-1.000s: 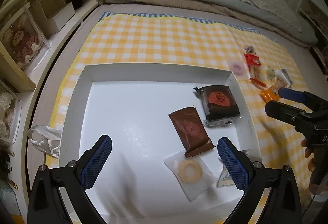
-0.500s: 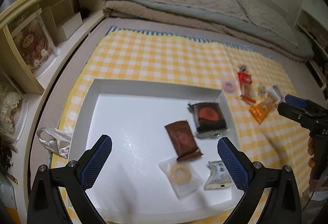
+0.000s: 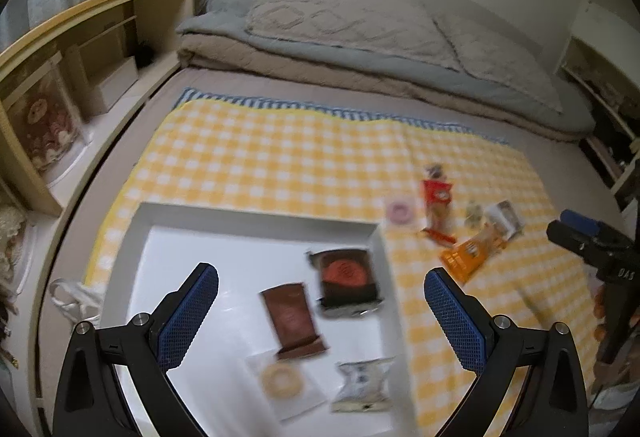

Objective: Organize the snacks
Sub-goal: 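Withdraw both open tools from the tray toward the remaining snacks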

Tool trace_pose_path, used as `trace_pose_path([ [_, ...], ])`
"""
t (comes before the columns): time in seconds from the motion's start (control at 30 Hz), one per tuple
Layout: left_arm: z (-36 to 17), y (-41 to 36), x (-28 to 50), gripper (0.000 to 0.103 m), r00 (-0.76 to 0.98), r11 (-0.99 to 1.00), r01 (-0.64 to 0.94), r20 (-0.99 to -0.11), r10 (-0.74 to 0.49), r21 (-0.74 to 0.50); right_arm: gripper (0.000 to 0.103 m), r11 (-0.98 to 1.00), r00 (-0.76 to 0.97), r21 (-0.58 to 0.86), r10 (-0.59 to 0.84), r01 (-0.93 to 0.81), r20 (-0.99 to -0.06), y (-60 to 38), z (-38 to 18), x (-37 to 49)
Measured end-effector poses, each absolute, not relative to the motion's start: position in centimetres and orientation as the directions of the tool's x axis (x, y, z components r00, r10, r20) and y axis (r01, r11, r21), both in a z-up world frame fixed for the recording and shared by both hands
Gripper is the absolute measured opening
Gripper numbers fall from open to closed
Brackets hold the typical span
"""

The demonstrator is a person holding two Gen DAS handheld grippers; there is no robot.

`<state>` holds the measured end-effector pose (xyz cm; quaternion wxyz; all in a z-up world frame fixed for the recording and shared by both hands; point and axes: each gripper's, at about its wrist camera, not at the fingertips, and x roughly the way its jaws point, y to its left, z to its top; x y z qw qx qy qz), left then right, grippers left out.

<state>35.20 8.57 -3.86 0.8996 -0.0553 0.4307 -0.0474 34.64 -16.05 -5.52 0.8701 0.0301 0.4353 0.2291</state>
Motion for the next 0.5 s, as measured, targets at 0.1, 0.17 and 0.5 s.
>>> trace_pose_path([
  [0.1, -3.5, 7.0, 35.8, 0.103, 0.638, 0.989, 0.06, -0.757, -0.14, -0.133, 0.103, 0.905, 0.534, 0.247, 0.406, -0.345, -0.742, -18.0, -5.5, 35.0],
  [0.17, -3.1, 5.5, 36.3, 0.103, 0.647, 0.987, 0.093, -0.746, -0.158, -0.128, 0.103, 0.914, 0.545, 0.246, 0.392, -0.323, -0.741, -19.4, -5.4, 35.3],
  [0.5, -2.8, -2.3, 40.0, 0.103, 0.638, 0.956, 0.246, -0.716, -0.284, -0.161, 0.103, 0.946, 0.583, 0.245, 0.324, -0.211, -0.745, -26.3, -6.2, 37.3],
])
